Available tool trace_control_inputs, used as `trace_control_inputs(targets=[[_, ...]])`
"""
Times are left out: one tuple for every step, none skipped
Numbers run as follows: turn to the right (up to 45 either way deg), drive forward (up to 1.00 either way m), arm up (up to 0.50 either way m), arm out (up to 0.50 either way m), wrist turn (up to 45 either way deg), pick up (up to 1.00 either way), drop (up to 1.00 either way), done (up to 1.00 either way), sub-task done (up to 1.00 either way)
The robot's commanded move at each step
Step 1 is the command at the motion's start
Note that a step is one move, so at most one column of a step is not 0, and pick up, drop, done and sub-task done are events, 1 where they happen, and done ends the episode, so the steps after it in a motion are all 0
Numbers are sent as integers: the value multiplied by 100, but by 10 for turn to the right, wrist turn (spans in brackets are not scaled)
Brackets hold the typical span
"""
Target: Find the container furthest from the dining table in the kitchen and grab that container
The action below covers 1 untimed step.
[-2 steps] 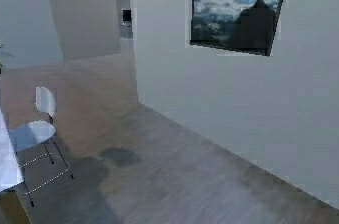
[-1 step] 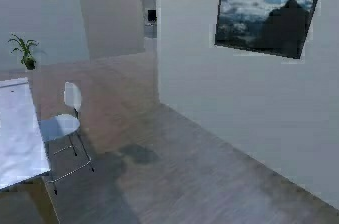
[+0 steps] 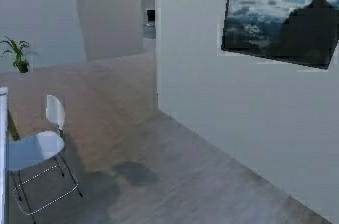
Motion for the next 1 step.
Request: trace_control_inputs(targets=[[-60, 0, 0, 0, 0, 0, 0, 0, 0]])
